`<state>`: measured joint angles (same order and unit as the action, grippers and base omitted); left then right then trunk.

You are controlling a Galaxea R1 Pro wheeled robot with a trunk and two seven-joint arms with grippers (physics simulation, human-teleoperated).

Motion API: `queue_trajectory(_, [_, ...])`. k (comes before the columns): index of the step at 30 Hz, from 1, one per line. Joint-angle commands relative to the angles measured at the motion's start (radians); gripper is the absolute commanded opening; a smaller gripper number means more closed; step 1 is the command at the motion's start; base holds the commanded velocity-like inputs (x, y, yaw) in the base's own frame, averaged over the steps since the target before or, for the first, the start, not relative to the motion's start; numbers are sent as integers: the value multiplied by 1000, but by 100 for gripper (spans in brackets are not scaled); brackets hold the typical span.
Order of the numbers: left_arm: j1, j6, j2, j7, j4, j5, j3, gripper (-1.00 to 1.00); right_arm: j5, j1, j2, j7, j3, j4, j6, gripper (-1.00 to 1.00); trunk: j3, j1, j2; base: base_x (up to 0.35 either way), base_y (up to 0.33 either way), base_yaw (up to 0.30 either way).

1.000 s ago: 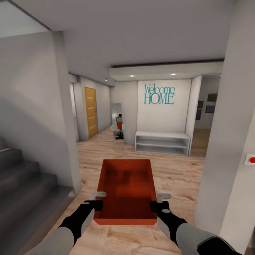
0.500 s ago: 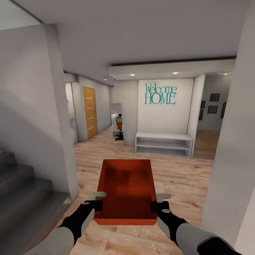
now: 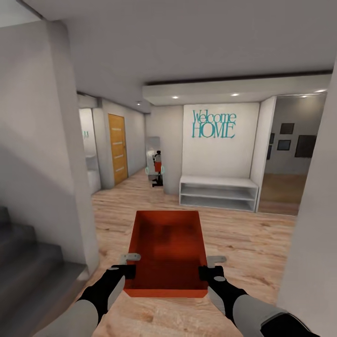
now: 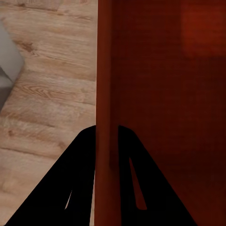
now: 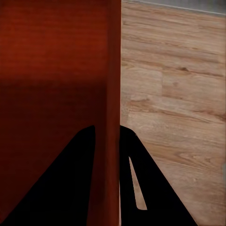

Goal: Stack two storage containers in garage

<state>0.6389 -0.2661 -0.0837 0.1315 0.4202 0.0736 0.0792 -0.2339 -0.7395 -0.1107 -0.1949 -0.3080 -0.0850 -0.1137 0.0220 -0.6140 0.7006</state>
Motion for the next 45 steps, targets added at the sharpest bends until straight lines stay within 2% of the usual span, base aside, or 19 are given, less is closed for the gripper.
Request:
queue_trajectory(1, [1,-6,27,13,4,6,-67,-100,-12,0,0,2,3,1,-3,-100,0,-1,0,323,0,0])
queue_trajectory(45, [1,-6,27,13,3,6,-67,-100,-12,0,0,2,3,1,-4,-100,0,-1,0,323,0,0])
